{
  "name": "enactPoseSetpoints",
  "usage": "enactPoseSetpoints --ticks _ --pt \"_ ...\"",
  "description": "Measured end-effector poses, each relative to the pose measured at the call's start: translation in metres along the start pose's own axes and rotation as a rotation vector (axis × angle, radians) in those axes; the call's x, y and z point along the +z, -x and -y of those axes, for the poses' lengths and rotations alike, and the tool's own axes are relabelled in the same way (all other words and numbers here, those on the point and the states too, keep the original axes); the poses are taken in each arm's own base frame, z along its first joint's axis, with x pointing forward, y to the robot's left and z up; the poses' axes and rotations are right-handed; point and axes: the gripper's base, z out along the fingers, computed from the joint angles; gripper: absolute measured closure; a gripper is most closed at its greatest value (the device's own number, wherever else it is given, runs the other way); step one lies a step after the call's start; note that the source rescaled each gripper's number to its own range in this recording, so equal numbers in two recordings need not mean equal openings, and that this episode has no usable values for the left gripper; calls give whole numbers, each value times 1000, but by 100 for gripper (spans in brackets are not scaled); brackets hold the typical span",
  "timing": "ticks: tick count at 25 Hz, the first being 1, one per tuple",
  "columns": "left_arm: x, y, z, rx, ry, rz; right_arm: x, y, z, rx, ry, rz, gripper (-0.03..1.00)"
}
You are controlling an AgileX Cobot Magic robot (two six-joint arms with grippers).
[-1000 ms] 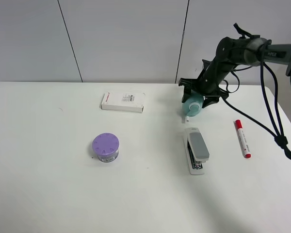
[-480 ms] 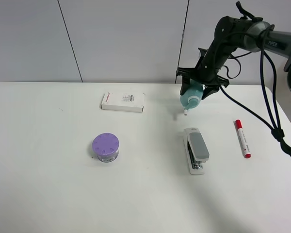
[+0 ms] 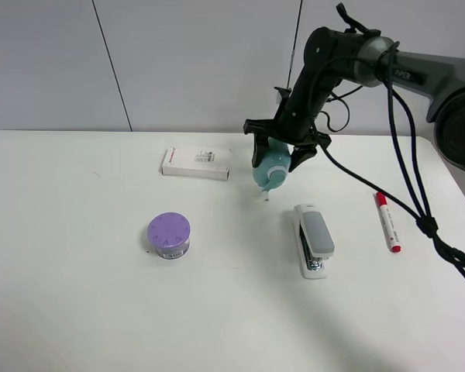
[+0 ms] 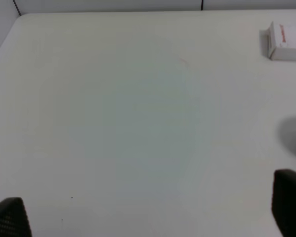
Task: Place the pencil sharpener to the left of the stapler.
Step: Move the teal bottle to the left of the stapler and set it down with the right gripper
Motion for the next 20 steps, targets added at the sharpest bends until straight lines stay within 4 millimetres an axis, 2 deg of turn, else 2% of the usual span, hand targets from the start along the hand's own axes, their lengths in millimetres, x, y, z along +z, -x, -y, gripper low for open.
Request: enactPoseSetpoints --ticks 5,14,17,20 --pt "0 0 0 0 0 0 9 -15 -32 -82 -7 -46 97" --pt "0 0 0 0 0 0 21 -39 -78 -216 -37 -74 97" --pt "0 0 0 0 0 0 24 -44 -85 -236 -37 -85 97" --pt "0 0 0 0 0 0 23 -52 -83 -234 -47 -103 97"
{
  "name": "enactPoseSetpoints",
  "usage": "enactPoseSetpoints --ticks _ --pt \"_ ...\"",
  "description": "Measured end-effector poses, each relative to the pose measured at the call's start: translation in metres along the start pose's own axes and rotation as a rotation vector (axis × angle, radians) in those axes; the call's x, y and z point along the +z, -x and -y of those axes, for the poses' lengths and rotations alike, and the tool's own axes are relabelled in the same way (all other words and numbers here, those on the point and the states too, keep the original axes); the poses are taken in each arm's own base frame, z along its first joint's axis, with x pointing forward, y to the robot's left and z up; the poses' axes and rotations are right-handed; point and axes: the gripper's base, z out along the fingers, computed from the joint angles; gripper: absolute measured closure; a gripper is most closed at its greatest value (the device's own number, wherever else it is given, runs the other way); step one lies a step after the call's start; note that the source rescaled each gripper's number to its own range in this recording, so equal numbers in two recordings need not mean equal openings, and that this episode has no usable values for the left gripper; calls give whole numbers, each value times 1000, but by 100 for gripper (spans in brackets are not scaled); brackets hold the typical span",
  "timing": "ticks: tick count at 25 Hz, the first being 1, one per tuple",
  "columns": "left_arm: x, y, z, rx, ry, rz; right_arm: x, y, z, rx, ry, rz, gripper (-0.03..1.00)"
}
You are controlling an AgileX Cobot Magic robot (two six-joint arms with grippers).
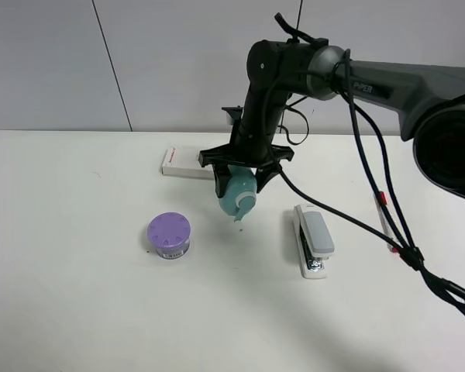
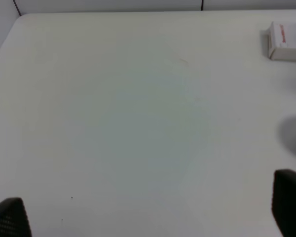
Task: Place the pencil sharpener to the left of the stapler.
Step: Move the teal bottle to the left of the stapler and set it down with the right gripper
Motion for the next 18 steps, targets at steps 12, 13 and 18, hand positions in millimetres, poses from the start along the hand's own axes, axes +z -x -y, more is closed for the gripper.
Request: enactPoseSetpoints --ticks 12,13,18 --pt "0 0 0 0 0 0 8 -63 4 -16 -61 -91 97" --pt "0 0 0 0 0 0 13 -67 2 -24 -65 -88 97" --pt "0 0 0 0 0 0 35 -76 2 -54 -89 -38 97"
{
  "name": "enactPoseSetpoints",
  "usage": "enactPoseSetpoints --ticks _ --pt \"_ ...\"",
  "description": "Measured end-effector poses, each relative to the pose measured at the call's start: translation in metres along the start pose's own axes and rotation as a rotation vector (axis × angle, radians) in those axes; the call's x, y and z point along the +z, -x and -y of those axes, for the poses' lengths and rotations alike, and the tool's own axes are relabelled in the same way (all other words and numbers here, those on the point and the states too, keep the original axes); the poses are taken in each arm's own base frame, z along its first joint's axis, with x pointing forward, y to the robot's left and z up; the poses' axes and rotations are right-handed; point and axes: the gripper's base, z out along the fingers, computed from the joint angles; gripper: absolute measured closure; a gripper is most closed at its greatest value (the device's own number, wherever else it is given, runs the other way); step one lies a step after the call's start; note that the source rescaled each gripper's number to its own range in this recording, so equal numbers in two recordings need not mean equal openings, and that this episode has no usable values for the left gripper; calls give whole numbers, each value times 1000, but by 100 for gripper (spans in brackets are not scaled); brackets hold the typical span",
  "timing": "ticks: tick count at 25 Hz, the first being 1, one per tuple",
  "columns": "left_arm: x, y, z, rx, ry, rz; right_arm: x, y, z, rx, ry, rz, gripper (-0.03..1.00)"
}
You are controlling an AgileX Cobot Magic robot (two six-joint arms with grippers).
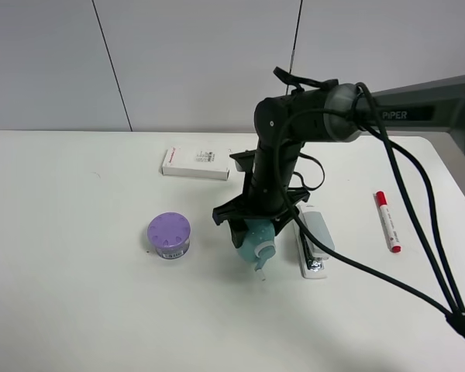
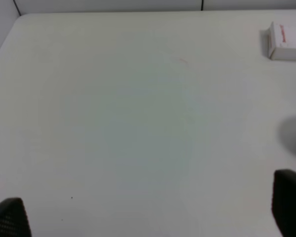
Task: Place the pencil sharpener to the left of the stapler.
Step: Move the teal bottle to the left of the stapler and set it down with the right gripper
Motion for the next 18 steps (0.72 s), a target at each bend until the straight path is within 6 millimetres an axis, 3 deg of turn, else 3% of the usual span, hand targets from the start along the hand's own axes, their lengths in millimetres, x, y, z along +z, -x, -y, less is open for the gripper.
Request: enactPoseSetpoints --ticks 18 --pt "0 0 0 0 0 0 6 2 3 -42 -46 64 97"
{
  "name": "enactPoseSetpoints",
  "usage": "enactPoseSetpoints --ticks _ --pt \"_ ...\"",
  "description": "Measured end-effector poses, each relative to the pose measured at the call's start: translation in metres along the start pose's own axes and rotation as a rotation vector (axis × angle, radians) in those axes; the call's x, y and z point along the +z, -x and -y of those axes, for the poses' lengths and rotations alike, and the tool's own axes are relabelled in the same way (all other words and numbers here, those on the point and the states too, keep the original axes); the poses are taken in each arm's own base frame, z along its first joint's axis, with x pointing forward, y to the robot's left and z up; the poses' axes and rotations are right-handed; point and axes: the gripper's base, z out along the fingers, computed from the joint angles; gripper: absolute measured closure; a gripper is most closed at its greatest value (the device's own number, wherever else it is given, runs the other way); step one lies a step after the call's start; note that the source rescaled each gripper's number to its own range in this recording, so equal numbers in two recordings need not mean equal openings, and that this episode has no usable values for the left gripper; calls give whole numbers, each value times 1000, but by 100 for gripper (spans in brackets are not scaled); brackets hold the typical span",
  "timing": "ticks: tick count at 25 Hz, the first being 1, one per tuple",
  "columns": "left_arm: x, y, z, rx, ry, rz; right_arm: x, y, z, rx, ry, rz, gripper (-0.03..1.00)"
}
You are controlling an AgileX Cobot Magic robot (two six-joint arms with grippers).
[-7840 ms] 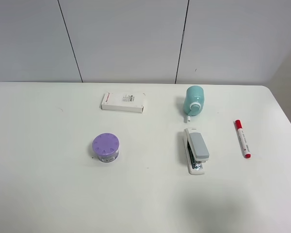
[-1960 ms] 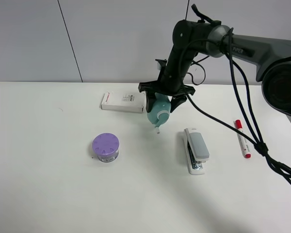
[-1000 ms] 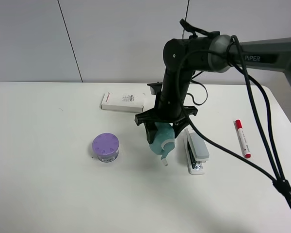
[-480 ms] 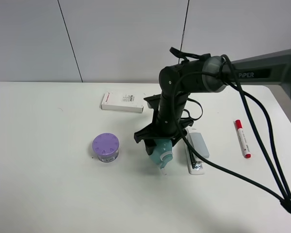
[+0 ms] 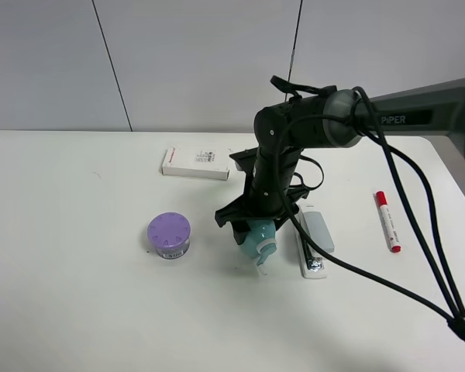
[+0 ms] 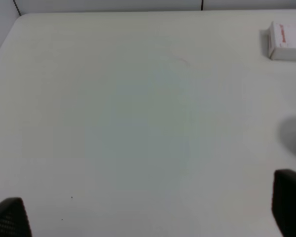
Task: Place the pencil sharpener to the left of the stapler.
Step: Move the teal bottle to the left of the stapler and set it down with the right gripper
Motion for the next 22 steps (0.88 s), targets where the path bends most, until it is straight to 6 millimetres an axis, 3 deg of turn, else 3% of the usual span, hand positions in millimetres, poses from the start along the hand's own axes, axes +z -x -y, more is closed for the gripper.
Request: enactPoseSetpoints --ticks 12,13,14,17,18,19,22 --pt "0 0 0 0 0 0 0 0 0 -3 -4 1 97" --pt "0 0 0 0 0 0 0 0 1 -8 -6 1 92" --pt "0 0 0 0 0 0 0 0 1 -11 -9 2 80" --pt "0 0 0 0 0 0 0 -1 0 -14 -11 -3 27" --pt "0 0 0 0 0 0 0 -1 -1 -14 -11 -6 15" --pt "0 0 0 0 0 0 0 -1 -1 -14 -11 -5 8" --pt "0 0 0 0 0 0 -1 -2 -2 -17 -12 -10 0"
